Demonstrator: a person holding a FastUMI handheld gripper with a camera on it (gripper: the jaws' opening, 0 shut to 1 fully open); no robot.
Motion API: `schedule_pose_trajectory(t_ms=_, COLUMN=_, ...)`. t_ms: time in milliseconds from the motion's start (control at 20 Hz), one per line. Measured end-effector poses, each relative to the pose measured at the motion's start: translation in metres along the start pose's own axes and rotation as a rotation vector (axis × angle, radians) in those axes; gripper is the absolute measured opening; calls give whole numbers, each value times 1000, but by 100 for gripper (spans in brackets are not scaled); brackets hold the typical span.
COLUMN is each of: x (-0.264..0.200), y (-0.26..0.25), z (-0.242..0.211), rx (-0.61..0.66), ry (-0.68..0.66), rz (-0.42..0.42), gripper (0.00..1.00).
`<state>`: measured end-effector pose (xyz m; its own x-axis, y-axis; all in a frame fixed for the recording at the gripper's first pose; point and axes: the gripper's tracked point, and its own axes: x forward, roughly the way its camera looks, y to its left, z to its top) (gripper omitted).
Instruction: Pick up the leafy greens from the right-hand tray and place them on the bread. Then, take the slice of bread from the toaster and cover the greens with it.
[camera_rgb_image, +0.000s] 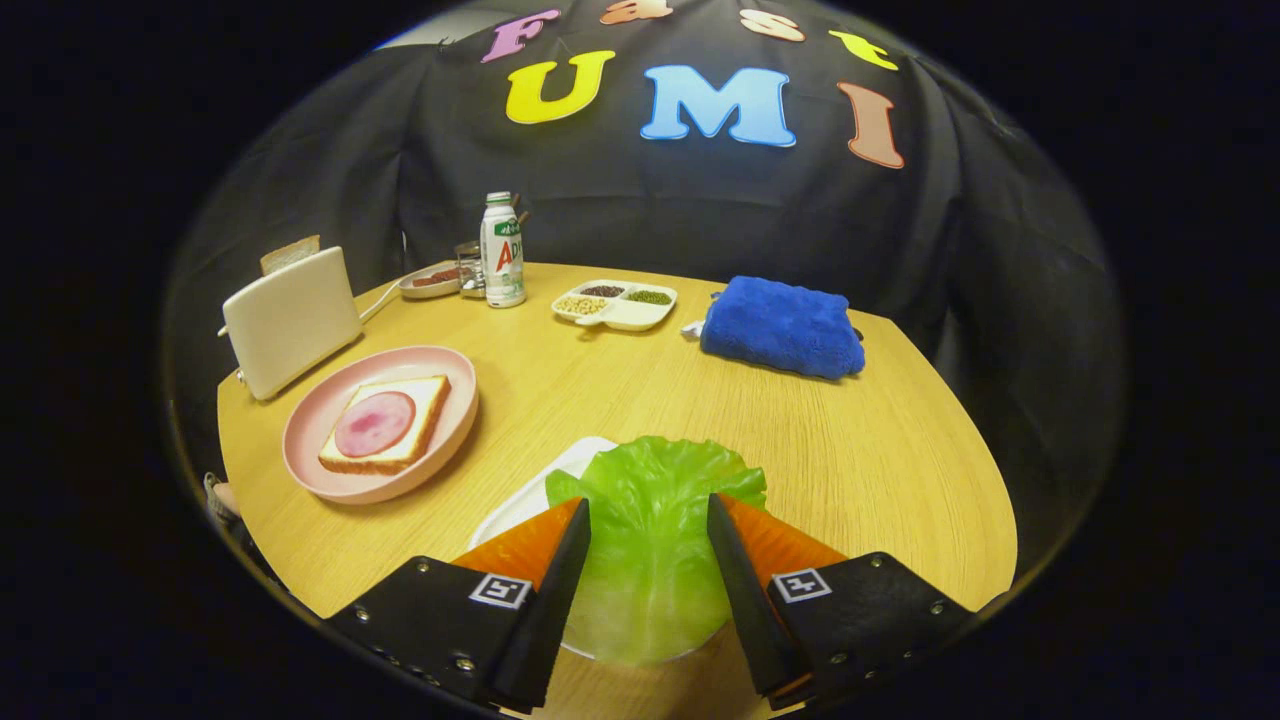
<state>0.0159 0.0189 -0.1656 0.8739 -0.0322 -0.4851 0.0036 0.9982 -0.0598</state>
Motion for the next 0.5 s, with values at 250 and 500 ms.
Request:
schedule_pose_trajectory(t_ms=250, x=6, y=2, z=-11, rx=30, ry=17, rz=9, gripper=73)
schedule_pose_trajectory(t_ms=500, x=9, y=6, z=-14, rx=66, ry=40, rz=60, gripper=57)
